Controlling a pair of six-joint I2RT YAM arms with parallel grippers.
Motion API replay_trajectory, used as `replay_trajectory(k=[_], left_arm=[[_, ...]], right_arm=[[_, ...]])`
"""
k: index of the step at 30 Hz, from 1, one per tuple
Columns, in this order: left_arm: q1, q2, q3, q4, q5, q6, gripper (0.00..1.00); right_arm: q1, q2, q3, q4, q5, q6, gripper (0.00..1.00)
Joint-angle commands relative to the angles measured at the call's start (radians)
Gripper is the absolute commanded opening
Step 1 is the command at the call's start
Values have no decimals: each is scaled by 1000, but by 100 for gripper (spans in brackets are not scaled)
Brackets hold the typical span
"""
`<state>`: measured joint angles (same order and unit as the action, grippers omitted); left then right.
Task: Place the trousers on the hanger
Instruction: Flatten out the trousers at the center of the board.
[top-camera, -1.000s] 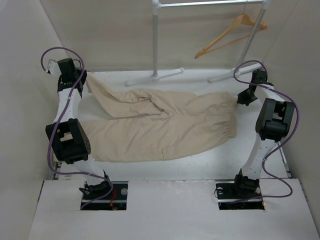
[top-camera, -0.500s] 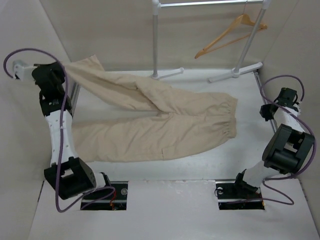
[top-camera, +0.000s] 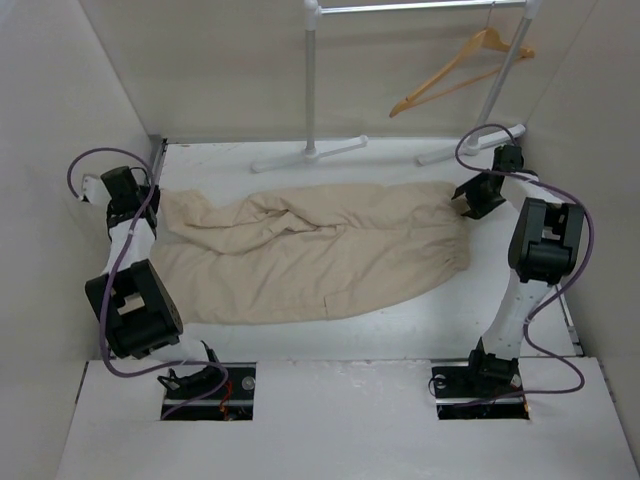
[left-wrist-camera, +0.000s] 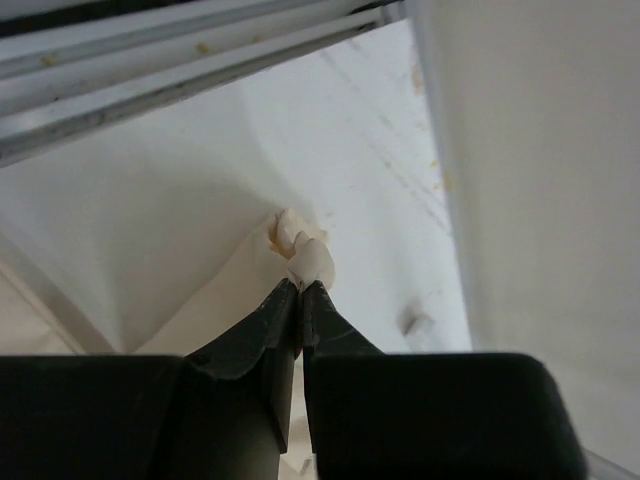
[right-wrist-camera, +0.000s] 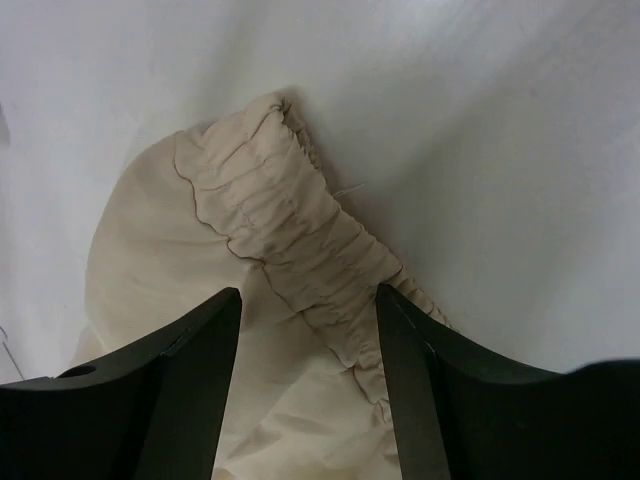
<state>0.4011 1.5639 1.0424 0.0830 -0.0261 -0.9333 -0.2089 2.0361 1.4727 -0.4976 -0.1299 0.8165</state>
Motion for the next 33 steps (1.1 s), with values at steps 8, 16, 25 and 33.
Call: replay_trajectory(k=[8, 16, 25, 33], left_arm=[[-5, -169, 45, 69, 20, 1, 3], [-21, -208, 28, 66, 14, -5, 3], [-35, -205, 5, 77, 3, -16, 3], [-43, -163, 45, 81, 3, -16, 3]], right_arm=[[13, -49, 94, -73, 220, -28, 44], [15, 154, 362, -231, 217, -100, 59], [22, 291, 504, -350, 171, -94, 42], [24, 195, 387, -208, 206, -43, 0]])
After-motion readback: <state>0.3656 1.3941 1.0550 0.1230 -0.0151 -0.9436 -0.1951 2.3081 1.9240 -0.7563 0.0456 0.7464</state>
